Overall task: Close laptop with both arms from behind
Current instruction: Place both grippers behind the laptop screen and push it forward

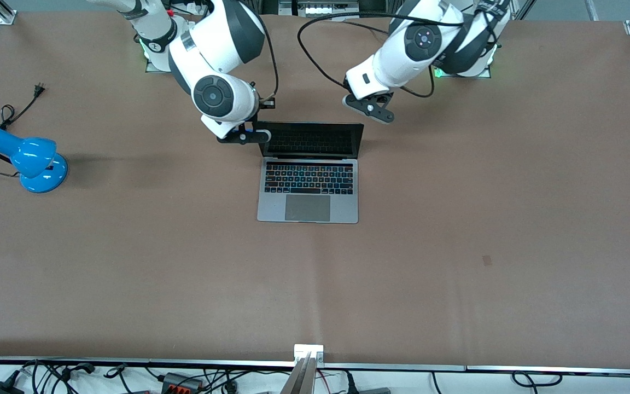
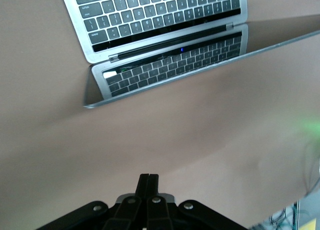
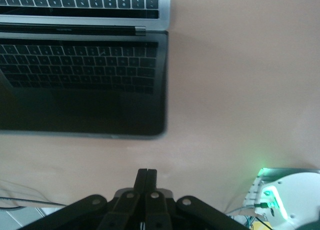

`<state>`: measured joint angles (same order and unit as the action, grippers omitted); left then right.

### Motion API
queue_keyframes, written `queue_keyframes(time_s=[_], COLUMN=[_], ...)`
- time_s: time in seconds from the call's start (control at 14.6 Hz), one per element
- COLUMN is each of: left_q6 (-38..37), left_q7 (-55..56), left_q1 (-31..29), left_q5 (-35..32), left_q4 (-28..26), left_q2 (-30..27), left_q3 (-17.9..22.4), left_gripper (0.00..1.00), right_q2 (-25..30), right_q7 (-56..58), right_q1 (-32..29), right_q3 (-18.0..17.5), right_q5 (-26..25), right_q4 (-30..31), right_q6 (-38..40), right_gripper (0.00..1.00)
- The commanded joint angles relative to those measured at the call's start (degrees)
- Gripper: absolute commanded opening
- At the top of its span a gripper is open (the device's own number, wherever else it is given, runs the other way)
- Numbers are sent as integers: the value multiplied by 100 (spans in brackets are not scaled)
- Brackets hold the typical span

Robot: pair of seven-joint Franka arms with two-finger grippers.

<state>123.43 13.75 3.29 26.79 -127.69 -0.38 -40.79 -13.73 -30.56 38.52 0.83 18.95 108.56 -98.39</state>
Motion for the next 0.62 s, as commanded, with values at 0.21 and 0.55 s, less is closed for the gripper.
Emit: queue_keyframes(time_s=[0.21, 0.55], left_q6=[1331, 2605], left_q7=[120, 5], left_q1=[-66, -74], left_q5=[125, 46], left_q4=[-344, -336], left_q2=[116, 740], left_q3=[-149, -131], left_gripper=[1, 1], right_q2=[-103, -252], right_q7=[-82, -82], right_q1=[42, -2], right_q3=[75, 93], right_q5=[109, 109], right_q4=[-1, -45], right_q6=[-470, -786], right_gripper=[0, 0])
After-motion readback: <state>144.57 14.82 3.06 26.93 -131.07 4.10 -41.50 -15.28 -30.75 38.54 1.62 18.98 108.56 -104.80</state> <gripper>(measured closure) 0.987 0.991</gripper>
